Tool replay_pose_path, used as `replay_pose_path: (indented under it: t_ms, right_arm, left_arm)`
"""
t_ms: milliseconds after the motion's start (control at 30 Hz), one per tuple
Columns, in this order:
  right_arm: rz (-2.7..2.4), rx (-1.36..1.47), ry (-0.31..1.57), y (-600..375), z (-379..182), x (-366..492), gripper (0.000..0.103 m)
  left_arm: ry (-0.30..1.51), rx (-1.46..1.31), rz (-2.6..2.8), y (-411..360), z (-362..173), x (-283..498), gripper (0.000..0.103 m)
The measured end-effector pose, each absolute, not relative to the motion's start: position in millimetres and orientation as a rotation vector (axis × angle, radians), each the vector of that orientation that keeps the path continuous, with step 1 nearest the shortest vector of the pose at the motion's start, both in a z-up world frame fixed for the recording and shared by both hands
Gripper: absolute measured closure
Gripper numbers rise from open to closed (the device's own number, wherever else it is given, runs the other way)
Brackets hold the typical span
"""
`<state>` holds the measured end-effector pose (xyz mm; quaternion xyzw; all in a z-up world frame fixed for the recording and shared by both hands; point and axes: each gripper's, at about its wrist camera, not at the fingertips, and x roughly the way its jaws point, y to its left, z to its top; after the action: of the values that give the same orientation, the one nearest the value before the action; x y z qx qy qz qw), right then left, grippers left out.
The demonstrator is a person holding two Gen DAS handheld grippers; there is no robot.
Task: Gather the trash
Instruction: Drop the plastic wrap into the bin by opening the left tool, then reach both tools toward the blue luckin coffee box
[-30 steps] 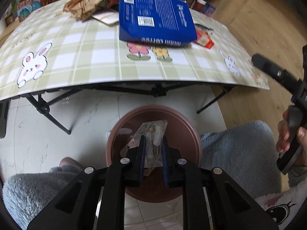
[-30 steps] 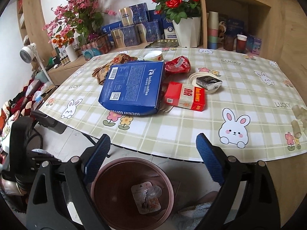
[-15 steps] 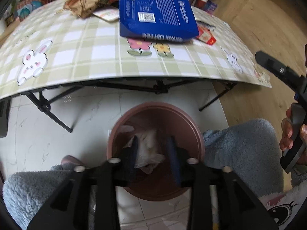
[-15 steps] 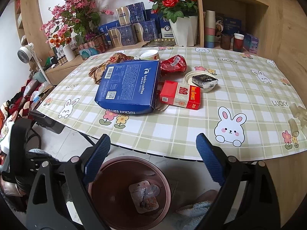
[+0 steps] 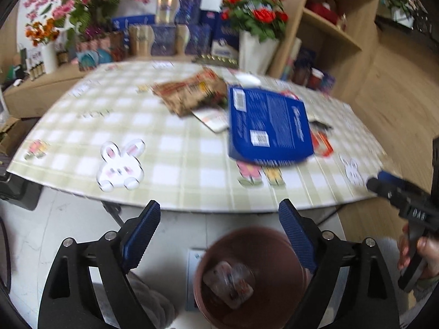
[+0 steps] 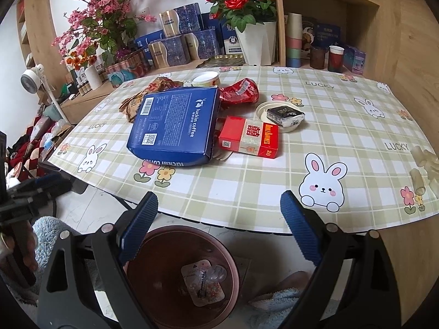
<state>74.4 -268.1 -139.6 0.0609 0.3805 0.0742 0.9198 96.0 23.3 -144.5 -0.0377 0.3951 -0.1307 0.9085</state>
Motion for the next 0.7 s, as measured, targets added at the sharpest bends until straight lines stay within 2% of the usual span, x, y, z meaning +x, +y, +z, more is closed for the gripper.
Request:
replay_pose_path:
  t_ms: [267,700]
  right_arm:
    - [0.127,0.147,0.789,-278.7,-145.7,87.0,0.013]
    - [0.155,0.129,0.79,-263.2,-149.3,128.2,0.013]
  left_arm:
    - [0.76,-0.069,-0.248,32.7,-128.1,111.0,0.017]
    - [0.799,-0.091,-0.26,35.9,-142.2,135.0,0.017]
